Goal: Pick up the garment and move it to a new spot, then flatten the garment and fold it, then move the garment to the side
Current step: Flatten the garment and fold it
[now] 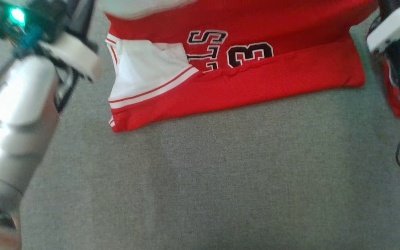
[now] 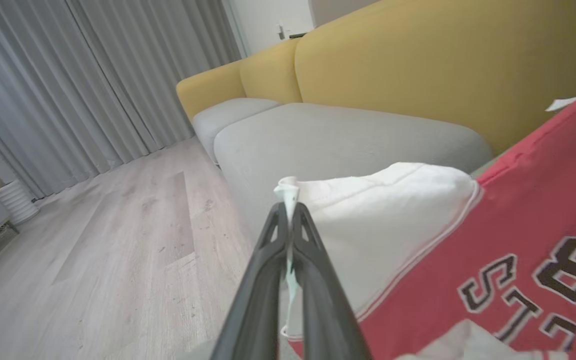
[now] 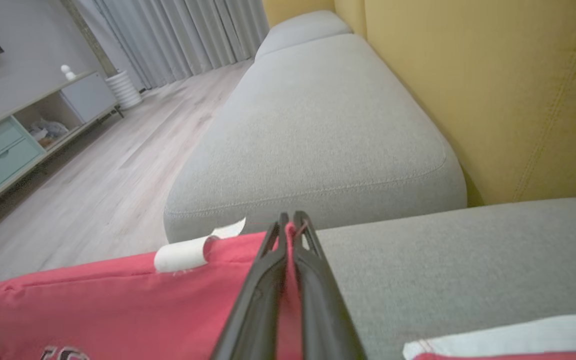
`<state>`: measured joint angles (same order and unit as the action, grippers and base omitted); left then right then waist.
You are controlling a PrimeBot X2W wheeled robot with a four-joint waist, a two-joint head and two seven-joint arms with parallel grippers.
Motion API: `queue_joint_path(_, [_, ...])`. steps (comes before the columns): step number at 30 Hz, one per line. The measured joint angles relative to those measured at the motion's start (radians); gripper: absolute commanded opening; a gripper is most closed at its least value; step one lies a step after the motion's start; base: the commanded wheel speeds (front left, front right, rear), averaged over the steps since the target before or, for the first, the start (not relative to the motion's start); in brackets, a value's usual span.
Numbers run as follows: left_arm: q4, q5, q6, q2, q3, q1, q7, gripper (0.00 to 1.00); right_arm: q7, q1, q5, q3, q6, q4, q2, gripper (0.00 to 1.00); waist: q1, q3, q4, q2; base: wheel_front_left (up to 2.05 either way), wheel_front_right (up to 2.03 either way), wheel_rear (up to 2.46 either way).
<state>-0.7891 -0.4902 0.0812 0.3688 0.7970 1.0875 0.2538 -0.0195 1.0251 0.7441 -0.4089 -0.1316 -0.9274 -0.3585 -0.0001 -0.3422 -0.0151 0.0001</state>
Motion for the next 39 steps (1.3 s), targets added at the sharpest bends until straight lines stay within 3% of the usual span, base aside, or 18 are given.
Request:
queue_joint_path(9, [0.118,0.0,0.008,0.039,0.056,-0.195,-0.006,0.0,0.067,-0.14,0.059,-0.114,0.0,0.029,-0.099,0.0,-0.0002,0.075,-0.019,0.0,0.0,0.0,0.0])
queue_joint_path(19, [0.304,-0.029,0.025,0.138,0.152,-0.374,-0.184,0.0,0.174,-0.226,0.059,-0.336,0.0,0.08,-0.206,0.0,-0.0001,0.139,-0.026,0.0,0.0,0.0,0.0])
queue_joint_path(28, [0.362,-0.028,-0.011,0.158,0.183,-0.429,-0.229,0.0,0.202,-0.227,0.043,-0.471,0.0,0.091,-0.23,0.0,0.0,0.134,-0.004,0.0,0.0,0.0,0.0])
queue_joint_path(34, [0.368,-0.037,-0.012,0.162,0.188,-0.431,-0.271,0.0,0.196,-0.216,0.05,-0.52,0.0,0.089,-0.232,0.0,0.0001,0.129,0.006,0.0,0.0,0.0,0.0])
queue_joint_path(35, [0.368,-0.045,-0.012,0.162,0.189,-0.432,-0.28,0.0,0.187,-0.215,0.051,-0.523,0.0,0.089,-0.232,1.0,0.0001,0.13,0.008,0.0,0.0,0.0,0.0])
queue_joint_path(36, [0.367,-0.05,-0.016,0.162,0.189,-0.437,-0.283,0.18,0.185,-0.214,0.062,-0.524,0.0,0.087,-0.232,1.0,0.0001,0.133,0.009,0.0,0.0,0.0,0.0])
queue_joint_path(37, [0.368,-0.054,-0.021,0.162,0.19,-0.442,-0.283,0.83,0.185,-0.214,0.076,-0.526,0.0,0.086,-0.231,1.0,0.0001,0.136,0.01,0.0,0.0,0.0,0.0])
queue_joint_path(38, [0.368,-0.056,-0.03,0.161,0.189,-0.446,-0.282,1.0,0.185,-0.214,0.089,-0.527,0.0,0.085,-0.231,1.0,0.0001,0.14,0.011,0.0,0.0,0.0,0.0])
queue_joint_path(39, [0.368,-0.056,-0.042,0.16,0.187,-0.452,-0.277,1.0,0.183,-0.214,0.102,-0.527,0.0,0.086,-0.231,1.0,0.0001,0.145,0.013,0.0,0.0,0.0,0.0])
